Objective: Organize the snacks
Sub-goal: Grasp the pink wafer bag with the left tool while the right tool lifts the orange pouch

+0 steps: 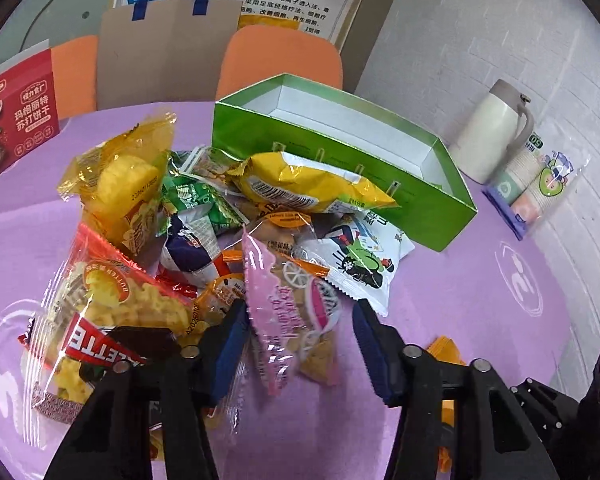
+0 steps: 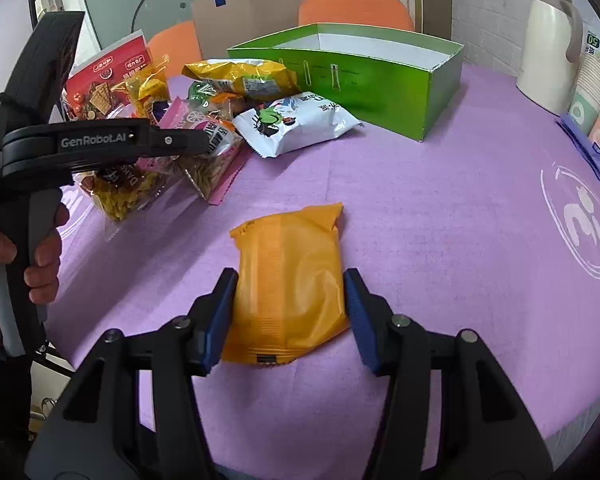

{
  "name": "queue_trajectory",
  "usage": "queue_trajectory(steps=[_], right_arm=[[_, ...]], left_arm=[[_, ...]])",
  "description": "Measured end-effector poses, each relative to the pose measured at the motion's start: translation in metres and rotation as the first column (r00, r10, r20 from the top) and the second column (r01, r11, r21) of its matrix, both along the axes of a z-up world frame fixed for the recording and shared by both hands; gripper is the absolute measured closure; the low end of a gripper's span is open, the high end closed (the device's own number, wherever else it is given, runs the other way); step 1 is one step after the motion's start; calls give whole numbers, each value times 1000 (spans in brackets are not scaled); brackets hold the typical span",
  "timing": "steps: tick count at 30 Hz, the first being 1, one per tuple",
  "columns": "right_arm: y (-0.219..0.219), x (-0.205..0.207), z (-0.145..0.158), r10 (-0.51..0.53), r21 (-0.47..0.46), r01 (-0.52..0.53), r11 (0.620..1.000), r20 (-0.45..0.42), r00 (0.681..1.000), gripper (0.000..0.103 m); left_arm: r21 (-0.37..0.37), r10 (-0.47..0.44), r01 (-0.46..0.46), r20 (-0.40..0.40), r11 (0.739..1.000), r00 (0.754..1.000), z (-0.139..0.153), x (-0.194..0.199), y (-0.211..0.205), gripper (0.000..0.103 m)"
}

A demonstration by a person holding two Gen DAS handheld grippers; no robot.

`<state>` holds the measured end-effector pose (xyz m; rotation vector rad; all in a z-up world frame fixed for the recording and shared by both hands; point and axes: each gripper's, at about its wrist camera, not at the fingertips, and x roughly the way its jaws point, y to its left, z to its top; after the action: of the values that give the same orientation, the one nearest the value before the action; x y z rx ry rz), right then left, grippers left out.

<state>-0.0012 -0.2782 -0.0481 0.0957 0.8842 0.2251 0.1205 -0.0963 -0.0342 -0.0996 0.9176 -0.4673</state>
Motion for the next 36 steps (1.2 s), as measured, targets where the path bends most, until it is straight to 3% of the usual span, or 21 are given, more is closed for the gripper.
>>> queue_trajectory(steps=[4,10,14,16,17,20,27,36], right_arm=[[1,-1,1,-6,-2,6,1000,2,1000,48],[1,-1,0,-6,3,6,1000,3,1000,47],[2,-1,0,-10,-3,10,1000,9,1000,47],[4,-1,0,-10,-20,10,1000,17,1000,51],[5,-1,0,-10,-23,10,1000,20,1000,53],[4,0,2,-23,-11,23,1000,11,1000,56],[2,-2,21,-13,30,12,999,45,999,57],[-18,24,81,-49,48,41,998,189,981,57]], left_arm=[[-40,-13,12,-28,999,1000,-4,-6,3,61],[-53,-31,28,-50,998,998,-5,-2,0,43],[-22,-47,46,-42,999,998,-8,1,-11,42],[9,-55,55,-28,998,998,-10,1,-16,48],[31,-57,58,-25,998,998,-12,1,-18,59],[14,-56,56,-32,998,998,-13,1,-15,67],[-47,-55,54,-21,997,998,0,-14,1,69],[-121,-115,126,91,985,989,62,-26,0,69]])
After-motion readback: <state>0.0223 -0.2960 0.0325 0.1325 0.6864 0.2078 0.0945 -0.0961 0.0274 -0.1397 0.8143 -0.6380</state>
